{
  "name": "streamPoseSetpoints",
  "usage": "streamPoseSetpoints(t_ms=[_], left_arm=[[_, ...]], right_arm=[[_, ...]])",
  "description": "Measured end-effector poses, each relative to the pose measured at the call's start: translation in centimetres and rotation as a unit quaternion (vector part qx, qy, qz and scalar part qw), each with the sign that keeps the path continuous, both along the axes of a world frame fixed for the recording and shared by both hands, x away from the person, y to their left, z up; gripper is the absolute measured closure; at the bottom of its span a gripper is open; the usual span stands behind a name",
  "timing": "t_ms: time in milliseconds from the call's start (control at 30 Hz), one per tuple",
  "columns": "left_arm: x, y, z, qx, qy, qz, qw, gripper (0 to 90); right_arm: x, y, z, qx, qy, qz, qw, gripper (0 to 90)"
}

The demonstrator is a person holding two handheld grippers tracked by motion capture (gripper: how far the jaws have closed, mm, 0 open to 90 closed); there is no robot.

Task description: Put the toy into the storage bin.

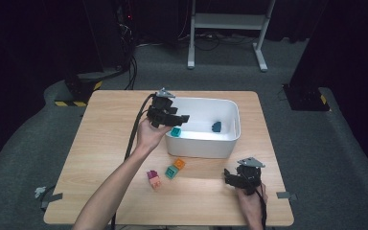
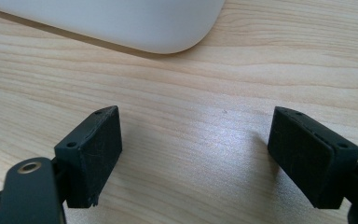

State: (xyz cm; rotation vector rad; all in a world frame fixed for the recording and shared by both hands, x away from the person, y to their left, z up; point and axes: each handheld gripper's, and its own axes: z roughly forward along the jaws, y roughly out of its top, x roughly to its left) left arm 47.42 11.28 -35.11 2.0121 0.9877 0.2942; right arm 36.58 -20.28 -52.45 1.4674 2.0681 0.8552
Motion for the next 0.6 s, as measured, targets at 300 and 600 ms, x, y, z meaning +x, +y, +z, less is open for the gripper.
streamPoseSetpoints(t_ms=[300,600], left_arm=[[-1.1,1.5,0.2,-0.016,-0.007,0.005,0.9998,35.0],[-2.8,3.2,0.2,-0.02,-0.018,0.01,0.9996,34.2]], right_arm=[[0.0,0.0,0.0,0.0,0.0,0.0,1.0,17.3],[0.0,0.0,0.0,0.0,0.0,0.0,1.0,17.3]])
